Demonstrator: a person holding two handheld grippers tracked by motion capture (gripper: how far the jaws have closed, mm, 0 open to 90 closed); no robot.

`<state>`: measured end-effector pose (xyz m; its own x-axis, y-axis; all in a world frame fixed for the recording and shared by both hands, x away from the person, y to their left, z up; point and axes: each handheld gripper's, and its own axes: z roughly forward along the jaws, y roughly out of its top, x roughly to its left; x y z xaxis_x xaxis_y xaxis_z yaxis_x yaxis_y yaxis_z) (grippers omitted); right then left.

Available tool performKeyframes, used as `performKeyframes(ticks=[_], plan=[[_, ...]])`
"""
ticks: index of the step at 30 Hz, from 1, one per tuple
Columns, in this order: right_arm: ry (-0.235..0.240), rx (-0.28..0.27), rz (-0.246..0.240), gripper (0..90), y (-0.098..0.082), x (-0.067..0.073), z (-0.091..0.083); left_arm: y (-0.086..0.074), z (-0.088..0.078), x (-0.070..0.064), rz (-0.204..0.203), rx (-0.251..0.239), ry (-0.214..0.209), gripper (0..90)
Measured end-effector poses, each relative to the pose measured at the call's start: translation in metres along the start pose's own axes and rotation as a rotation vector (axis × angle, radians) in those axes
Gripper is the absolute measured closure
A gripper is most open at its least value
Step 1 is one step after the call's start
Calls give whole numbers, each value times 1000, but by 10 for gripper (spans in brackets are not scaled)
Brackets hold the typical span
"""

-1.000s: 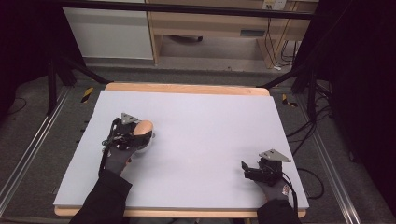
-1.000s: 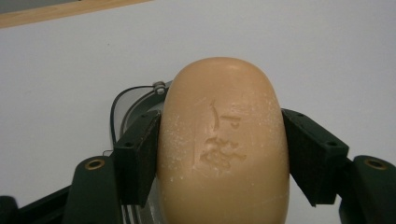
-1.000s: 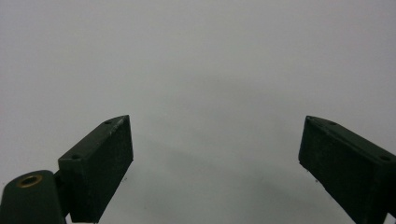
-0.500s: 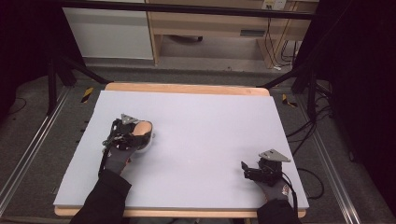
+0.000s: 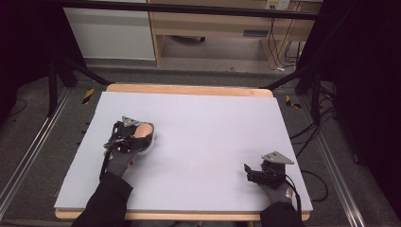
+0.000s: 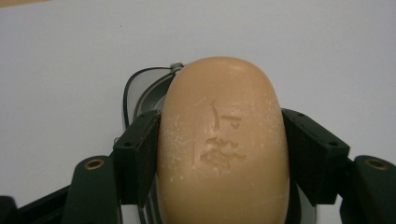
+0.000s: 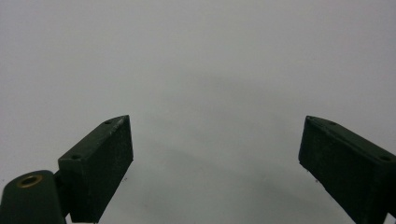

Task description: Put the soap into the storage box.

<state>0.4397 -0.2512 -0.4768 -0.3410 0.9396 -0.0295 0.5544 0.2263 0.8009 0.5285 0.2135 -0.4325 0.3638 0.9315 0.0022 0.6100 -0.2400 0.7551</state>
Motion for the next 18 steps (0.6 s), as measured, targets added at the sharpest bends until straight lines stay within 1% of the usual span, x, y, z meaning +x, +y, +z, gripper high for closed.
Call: performKeyframes(ticks=[8, 13, 15, 17, 18], plan=[[5, 6, 3, 102, 0, 1, 0, 0, 1, -1, 0, -3, -1, 312], [5, 6, 0, 101, 0, 1, 0, -1, 1, -2, 7, -4, 3, 311], [5, 8, -1, 101, 0, 1, 0, -1, 1, -2, 10, -5, -1, 310], [4, 6, -6, 101, 0, 0, 1, 0, 1, -3, 14, -5, -10, 288], [5, 7, -6, 101, 0, 1, 1, -1, 2, -4, 12, -12, -11, 285]])
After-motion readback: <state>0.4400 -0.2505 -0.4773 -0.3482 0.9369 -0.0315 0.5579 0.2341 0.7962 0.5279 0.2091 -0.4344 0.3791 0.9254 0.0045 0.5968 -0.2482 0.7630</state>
